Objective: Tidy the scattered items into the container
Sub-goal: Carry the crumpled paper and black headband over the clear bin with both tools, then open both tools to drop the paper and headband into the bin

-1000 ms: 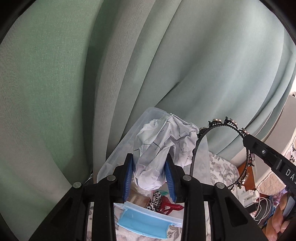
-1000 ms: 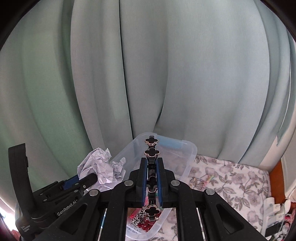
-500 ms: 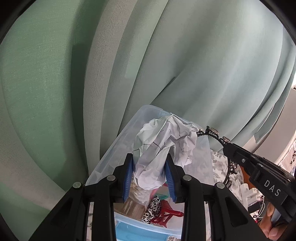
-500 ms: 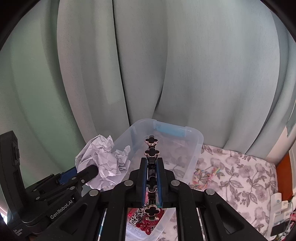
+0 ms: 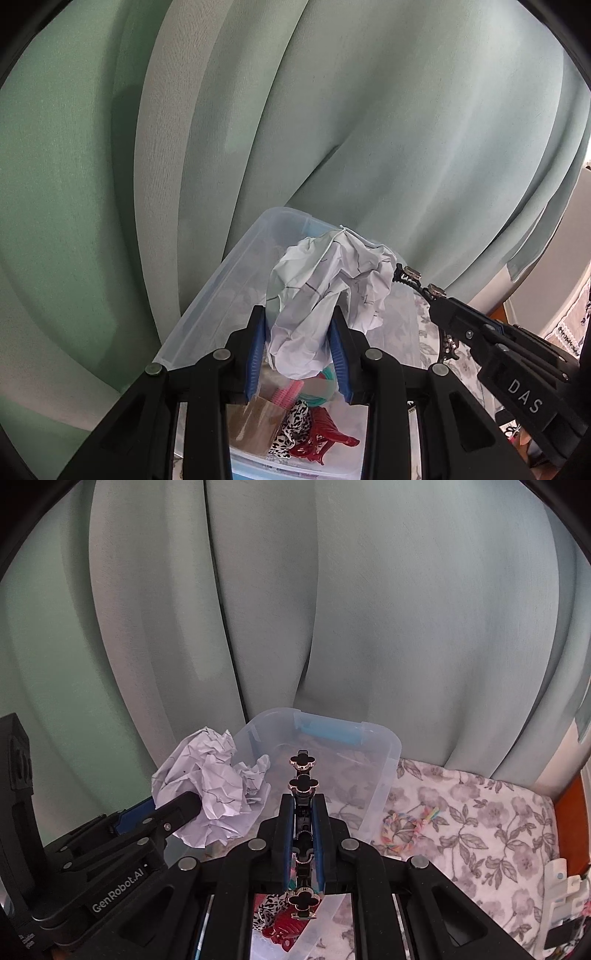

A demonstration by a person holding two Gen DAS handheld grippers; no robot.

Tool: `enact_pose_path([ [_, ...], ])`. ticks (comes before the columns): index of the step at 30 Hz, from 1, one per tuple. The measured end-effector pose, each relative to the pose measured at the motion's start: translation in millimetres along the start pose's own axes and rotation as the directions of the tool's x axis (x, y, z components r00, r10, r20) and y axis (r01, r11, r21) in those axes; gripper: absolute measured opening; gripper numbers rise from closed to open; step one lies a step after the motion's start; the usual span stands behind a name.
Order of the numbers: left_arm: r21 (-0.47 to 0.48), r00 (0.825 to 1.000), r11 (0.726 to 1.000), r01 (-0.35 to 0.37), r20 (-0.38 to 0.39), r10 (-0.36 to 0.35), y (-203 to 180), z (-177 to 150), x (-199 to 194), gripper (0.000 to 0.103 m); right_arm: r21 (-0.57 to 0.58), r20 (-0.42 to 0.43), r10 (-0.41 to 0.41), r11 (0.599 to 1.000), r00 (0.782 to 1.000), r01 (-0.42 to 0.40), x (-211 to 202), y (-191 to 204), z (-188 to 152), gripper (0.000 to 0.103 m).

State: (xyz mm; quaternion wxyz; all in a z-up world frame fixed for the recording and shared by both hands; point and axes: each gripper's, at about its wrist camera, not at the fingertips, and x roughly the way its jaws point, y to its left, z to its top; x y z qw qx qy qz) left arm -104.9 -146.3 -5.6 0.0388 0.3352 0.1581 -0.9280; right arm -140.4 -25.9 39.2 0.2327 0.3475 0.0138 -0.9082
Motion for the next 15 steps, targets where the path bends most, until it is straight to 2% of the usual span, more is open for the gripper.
enact_pose_path([
  [8, -0.006, 1.0, 1.0, -0.009, -0.026, 0.009, 1.6, -6.8, 10.5, 0.035, 0.004, -0.008, 0.011, 1.0, 1.0, -0.011, 1.5, -0.5, -1.8, 0.011],
  [11, -0.008, 0.999, 1.0, -0.011, -0.035, 0.01, 2.7, -7.9, 12.4, 0.035, 0.017, -0.007, -0.009, 1.0, 1.0, 0.01, 1.5, -1.9, -2.9, 0.011],
  [13, -0.017, 0.999, 1.0, -0.008, -0.044, 0.007, 3.9, -9.2, 14.3, 0.039, 0.028, -0.009, -0.013, 1.0, 1.0, 0.013, 0.9, -4.3, -3.5, 0.011],
  [15, -0.029, 0.999, 1.0, 0.0, -0.054, -0.002, 4.9, -10.6, 15.8, 0.048, 0.032, -0.013, -0.017, 0.999, 1.0, 0.017, 0.4, -5.5, -3.8, 0.011],
])
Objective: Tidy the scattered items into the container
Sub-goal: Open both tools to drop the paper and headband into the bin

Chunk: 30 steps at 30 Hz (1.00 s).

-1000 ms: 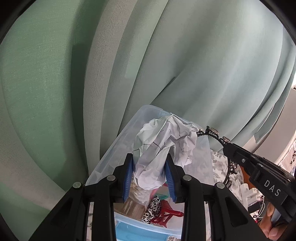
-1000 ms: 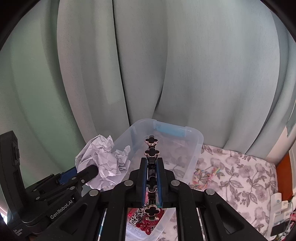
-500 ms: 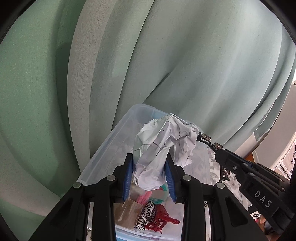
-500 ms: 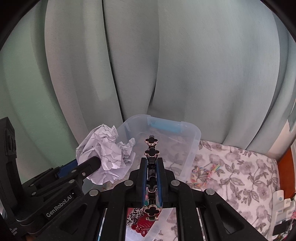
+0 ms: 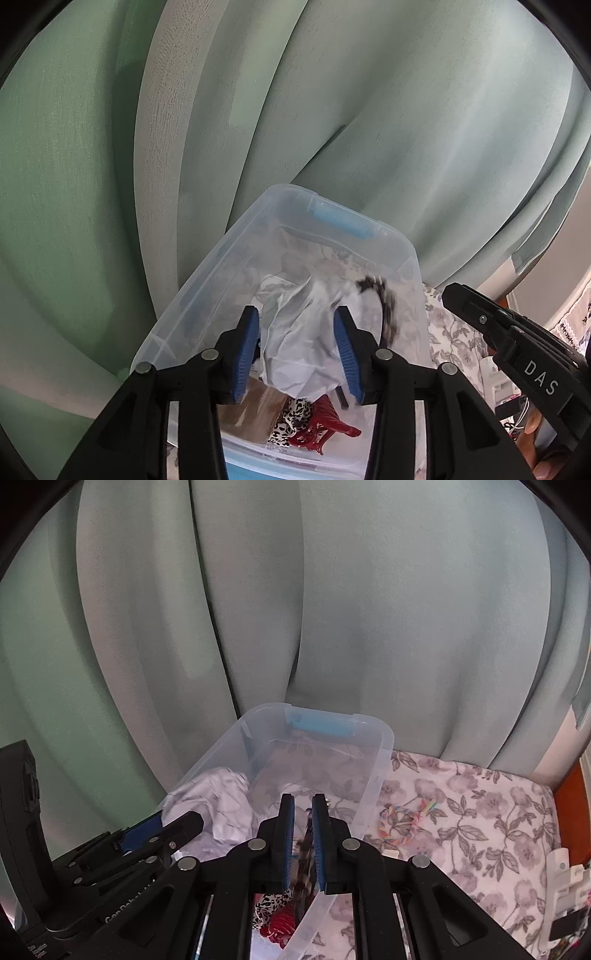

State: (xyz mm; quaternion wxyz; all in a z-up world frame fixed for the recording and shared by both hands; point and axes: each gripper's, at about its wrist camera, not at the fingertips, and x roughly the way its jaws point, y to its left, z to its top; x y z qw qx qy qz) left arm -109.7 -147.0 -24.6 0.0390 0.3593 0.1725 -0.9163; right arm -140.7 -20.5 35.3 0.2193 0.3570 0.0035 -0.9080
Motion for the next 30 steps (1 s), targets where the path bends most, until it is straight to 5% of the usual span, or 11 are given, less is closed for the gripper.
enact_pose_path([
  [3, -0.004, 1.0, 1.0, 0.011, -0.004, -0.011, -0.7, -2.2, -0.4, 0.056, 0.0, -0.008, 0.002, 1.0, 1.0, -0.002, 0.0, -1.0, -1.2, 0.019],
  [5, 0.001, 1.0, 1.0, 0.014, -0.002, -0.014, -8.7, -4.6, 1.7, 0.059, 0.001, -0.01, 0.001, 1.0, 1.0, -0.001, -1.0, -1.3, -2.7, 0.036],
  [10, 0.005, 1.0, 1.0, 0.016, -0.007, -0.016, -14.3, 0.1, 8.0, 0.063, 0.003, -0.019, 0.0, 1.0, 1.0, 0.0, -5.1, -1.5, -6.8, 0.045],
  [14, 0.003, 1.0, 1.0, 0.012, -0.008, -0.012, 2.9, -9.9, -28.3, 0.064, 0.006, -0.028, -0.006, 1.0, 1.0, 0.006, -9.9, -2.1, -10.9, 0.055],
  [30, 0.076, 1.0, 0.997, 0.014, 0.019, -0.015, -17.5, -26.1, -77.6, 0.065, 0.048, -0.001, -0.032, 0.998, 0.999, 0.032, -55.2, -13.3, -33.7, 0.071],
])
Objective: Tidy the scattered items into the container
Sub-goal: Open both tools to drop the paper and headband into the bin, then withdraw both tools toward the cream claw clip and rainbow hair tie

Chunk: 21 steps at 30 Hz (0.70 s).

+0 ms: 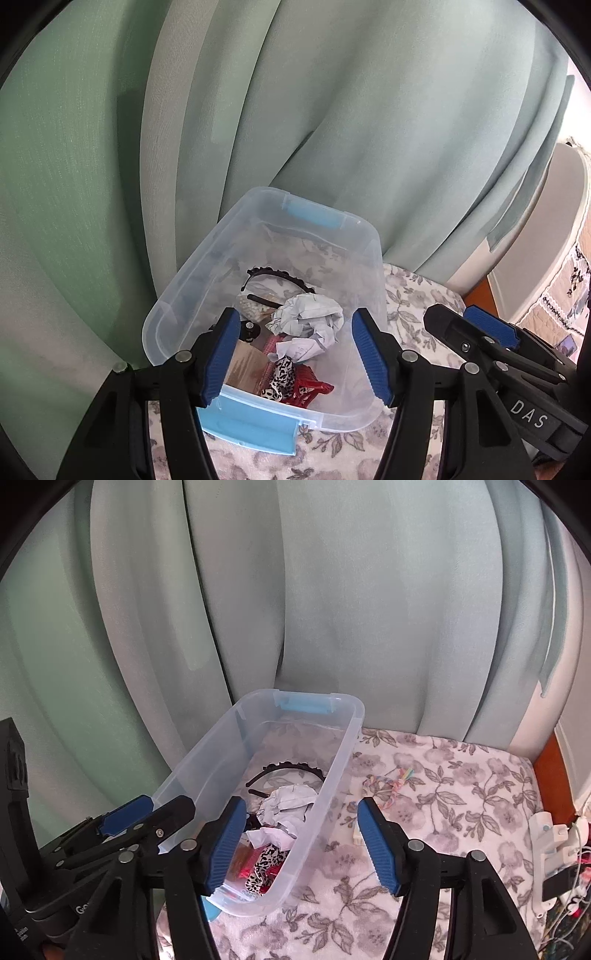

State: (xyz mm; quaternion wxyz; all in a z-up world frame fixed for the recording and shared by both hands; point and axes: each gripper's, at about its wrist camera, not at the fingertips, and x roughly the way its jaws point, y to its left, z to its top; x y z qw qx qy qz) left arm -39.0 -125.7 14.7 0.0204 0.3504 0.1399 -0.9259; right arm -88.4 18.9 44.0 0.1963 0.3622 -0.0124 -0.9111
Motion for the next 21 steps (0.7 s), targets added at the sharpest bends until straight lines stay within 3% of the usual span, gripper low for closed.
enact_pose_path([
  [2, 0.011, 1.0, 1.0, -0.002, 0.008, 0.002, -4.7, -0.9, -6.0, 0.07, 0.012, 0.017, -0.012, 1.0, 1.0, 0.011, -7.9, -5.1, -2.7, 0.078],
  [10, 0.084, 0.998, 0.996, -0.028, 0.055, 0.024, -33.3, -4.6, -31.6, 0.078, 0.074, 0.092, -0.046, 0.996, 0.995, 0.039, -43.1, -36.3, -14.6, 0.091],
  [14, 0.133, 0.995, 0.99, -0.037, 0.096, 0.024, -55.1, -10.1, -40.5, 0.088, 0.137, 0.13, -0.092, 0.988, 0.987, 0.074, -61.4, -65.6, -22.2, 0.096],
  [21, 0.244, 0.992, 0.969, 0.047, 0.101, -0.074, -108.6, -26.3, -42.7, 0.096, 0.238, 0.177, -0.176, 0.962, 0.968, 0.132, -90.1, -120.4, -41.1, 0.102],
])
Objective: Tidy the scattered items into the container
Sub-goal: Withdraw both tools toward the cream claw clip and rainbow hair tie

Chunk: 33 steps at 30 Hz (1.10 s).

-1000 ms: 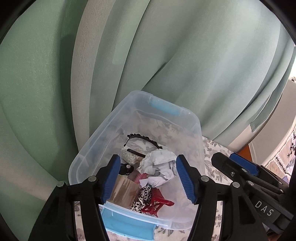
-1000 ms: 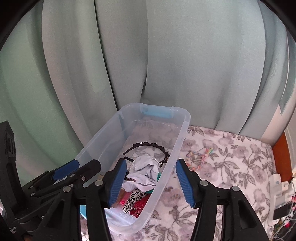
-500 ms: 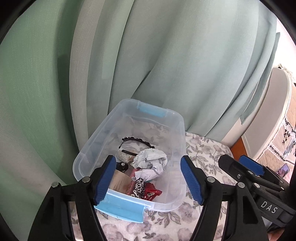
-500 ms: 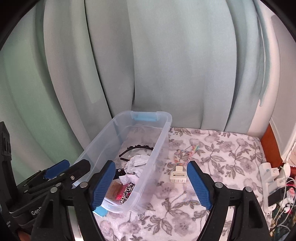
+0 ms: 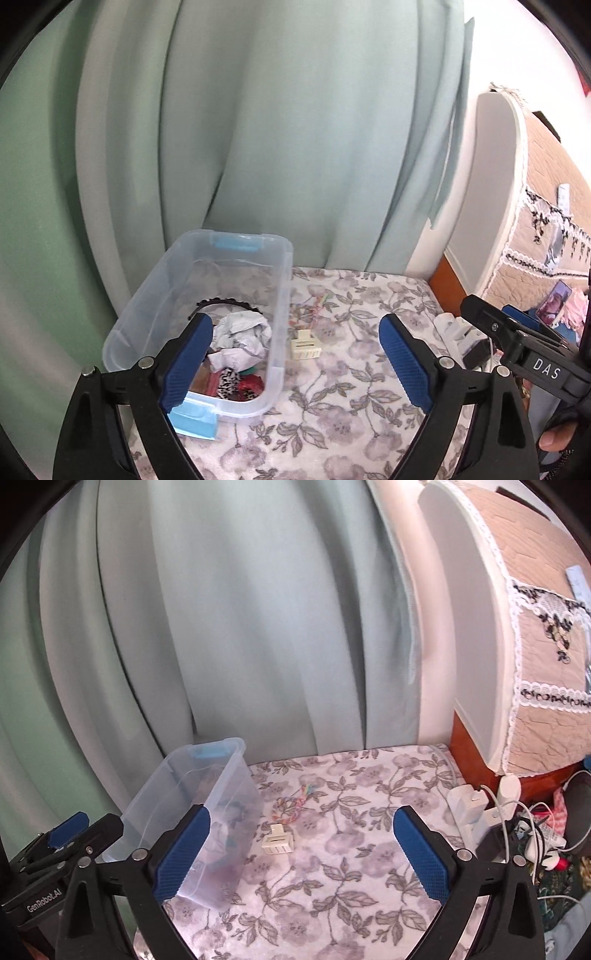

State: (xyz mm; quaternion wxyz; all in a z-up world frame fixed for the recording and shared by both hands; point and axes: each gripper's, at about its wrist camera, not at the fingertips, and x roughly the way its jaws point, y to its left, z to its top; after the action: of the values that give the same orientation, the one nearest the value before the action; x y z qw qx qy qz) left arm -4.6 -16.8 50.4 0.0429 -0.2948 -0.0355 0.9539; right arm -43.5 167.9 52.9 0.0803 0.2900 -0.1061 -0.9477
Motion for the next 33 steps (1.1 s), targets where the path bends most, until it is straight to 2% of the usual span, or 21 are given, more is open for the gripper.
enact_pose_path([
  [2, 0.017, 0.999, 0.999, 0.037, 0.002, -0.037, -15.1, -1.7, 1.9, 0.1, 0.021, 0.009, -0.009, 1.0, 1.0, 0.009, -4.5, -15.0, -0.1, 0.103],
  [6, 0.045, 0.996, 0.995, 0.086, -0.011, -0.086, -41.8, -5.5, 10.8, 0.101, 0.051, 0.016, -0.007, 0.999, 1.0, 0.007, -10.6, -39.2, -4.0, 0.103],
  [14, 0.056, 0.987, 0.99, 0.133, -0.096, -0.127, -74.0, -22.6, 45.2, 0.102, 0.098, -0.02, -0.009, 0.995, 1.0, 0.011, 3.0, -72.4, -19.4, 0.103],
  [20, 0.042, 0.998, 0.999, 0.03, -0.058, -0.028, -82.1, -34.0, 61.3, 0.103, 0.123, -0.039, -0.021, 0.992, 0.999, 0.026, 16.6, -97.1, -31.3, 0.103],
  [25, 0.014, 0.993, 1.0, 0.018, -0.118, -0.016, -80.7, -45.2, 87.7, 0.103, 0.133, -0.088, -0.018, 0.991, 0.996, 0.029, 37.0, -110.6, -41.5, 0.103],
  [33, 0.002, 0.989, 0.999, -0.05, -0.138, 0.049, -71.8, -57.6, 124.5, 0.103, 0.171, -0.187, 0.015, 0.985, 0.982, 0.017, 81.2, -127.0, -59.4, 0.103],
])
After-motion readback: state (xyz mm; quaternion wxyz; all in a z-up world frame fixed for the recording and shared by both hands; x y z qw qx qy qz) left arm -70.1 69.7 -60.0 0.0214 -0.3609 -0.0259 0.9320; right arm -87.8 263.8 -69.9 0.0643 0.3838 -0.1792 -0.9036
